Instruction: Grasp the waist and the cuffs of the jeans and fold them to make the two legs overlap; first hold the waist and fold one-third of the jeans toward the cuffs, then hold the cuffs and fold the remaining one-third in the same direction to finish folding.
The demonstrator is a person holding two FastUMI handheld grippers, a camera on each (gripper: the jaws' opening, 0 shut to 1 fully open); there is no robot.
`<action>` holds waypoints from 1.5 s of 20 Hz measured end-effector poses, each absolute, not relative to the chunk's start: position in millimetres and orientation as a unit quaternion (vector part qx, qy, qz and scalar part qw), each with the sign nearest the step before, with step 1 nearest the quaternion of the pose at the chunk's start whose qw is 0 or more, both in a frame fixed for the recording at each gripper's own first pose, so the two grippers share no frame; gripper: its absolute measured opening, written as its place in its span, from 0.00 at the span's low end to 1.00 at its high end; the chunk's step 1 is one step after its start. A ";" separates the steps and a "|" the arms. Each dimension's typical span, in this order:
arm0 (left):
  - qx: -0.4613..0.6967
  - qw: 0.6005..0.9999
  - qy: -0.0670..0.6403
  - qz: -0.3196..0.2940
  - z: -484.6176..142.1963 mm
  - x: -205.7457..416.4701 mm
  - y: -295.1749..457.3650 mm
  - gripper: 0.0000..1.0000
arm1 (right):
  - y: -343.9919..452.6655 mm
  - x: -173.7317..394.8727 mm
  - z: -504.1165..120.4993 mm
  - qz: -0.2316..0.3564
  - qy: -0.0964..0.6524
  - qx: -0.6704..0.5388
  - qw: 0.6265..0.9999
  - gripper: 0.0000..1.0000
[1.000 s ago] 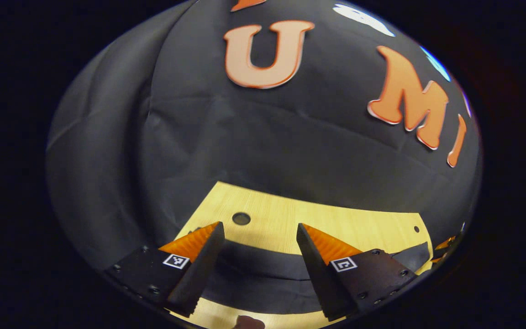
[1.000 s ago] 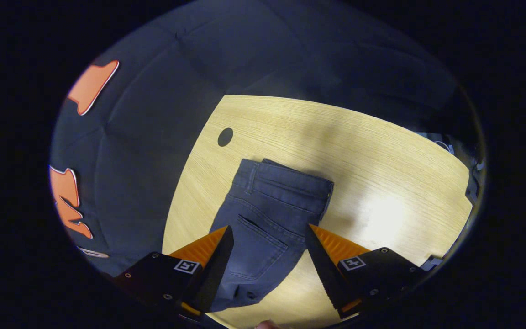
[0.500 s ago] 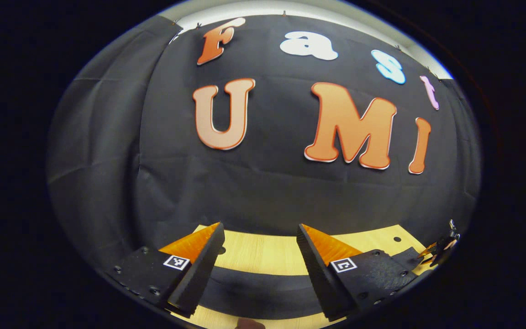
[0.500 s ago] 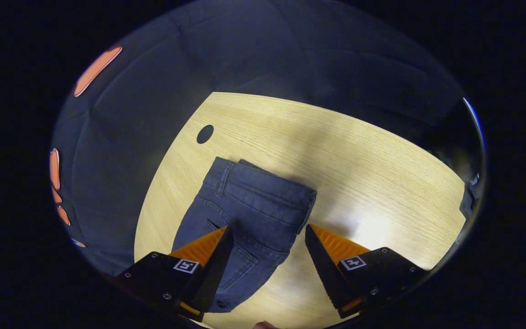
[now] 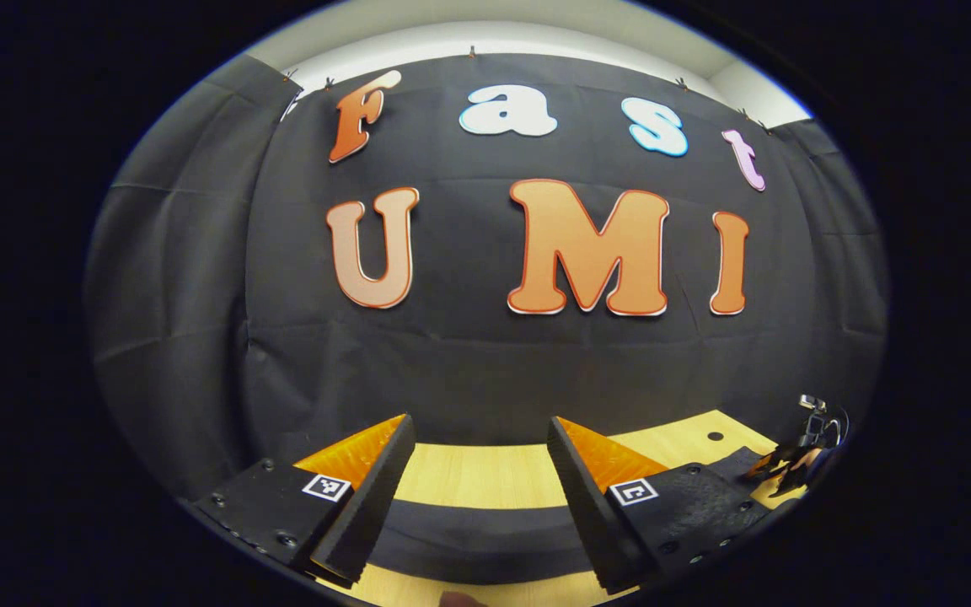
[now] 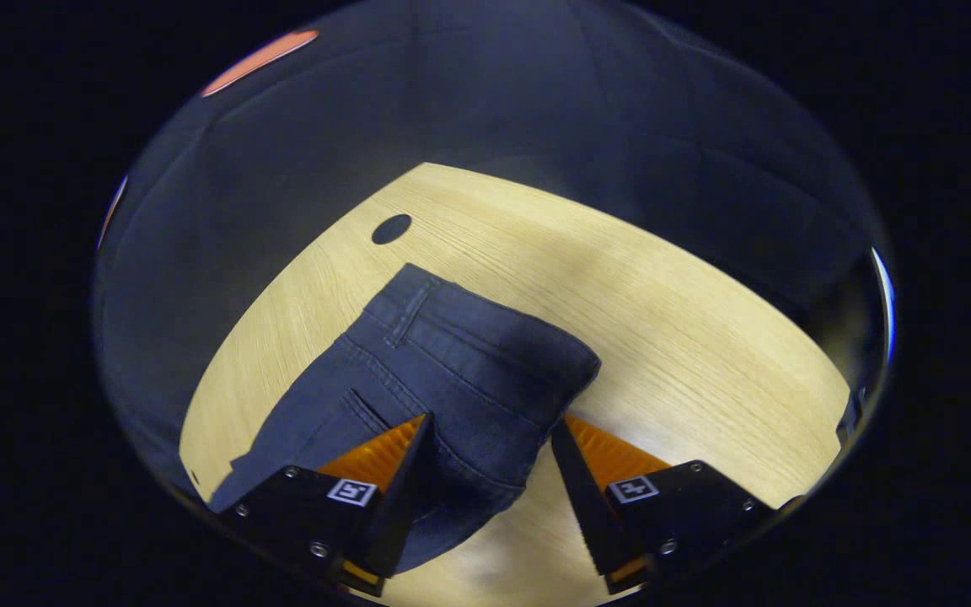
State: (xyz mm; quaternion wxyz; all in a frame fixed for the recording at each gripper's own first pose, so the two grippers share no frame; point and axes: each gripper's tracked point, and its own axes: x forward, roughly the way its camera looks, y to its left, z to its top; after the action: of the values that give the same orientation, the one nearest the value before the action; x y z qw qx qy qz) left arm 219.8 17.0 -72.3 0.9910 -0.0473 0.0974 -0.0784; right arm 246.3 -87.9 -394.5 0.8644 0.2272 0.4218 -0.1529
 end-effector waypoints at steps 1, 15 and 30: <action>-0.043 0.990 0.107 -0.080 -77.2 215.5 11.7 0.96 | -79.4 249.7 -395.8 -0.147 0.417 0.235 0.866 0.72; -0.049 0.986 0.098 -0.124 -74.0 195.3 30.7 0.94 | -40.5 220.4 -238.9 -0.114 0.263 0.196 0.938 0.25; -0.101 0.985 0.120 -0.071 -101.6 189.0 131.7 0.96 | 194.6 169.3 -144.7 0.073 0.209 0.017 0.975 0.25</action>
State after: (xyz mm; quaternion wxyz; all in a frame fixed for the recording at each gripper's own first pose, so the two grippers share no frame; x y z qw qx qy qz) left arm 189.0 131.7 -101.6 0.9850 -0.1010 0.1204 -0.0712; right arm 169.3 194.6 -144.7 0.9750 0.0172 0.2089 0.0733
